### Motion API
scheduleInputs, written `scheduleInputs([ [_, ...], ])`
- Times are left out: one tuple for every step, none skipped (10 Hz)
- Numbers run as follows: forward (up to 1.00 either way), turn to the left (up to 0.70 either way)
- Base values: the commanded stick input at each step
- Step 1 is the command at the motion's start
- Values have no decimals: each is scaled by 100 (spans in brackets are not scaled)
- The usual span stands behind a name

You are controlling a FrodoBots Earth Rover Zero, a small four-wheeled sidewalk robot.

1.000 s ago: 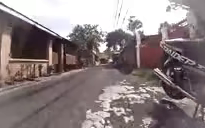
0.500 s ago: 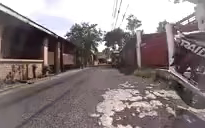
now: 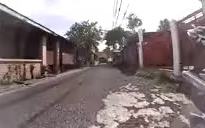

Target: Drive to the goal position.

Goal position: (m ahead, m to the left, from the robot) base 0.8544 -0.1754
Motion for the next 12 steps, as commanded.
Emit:
scheduleInputs([
  [76, -1],
  [76, -8],
  [76, -15],
  [76, -21],
  [76, -28],
  [76, -35],
  [76, -31],
  [76, -22],
  [76, -13],
  [76, -4],
  [76, 0],
  [76, 0],
])
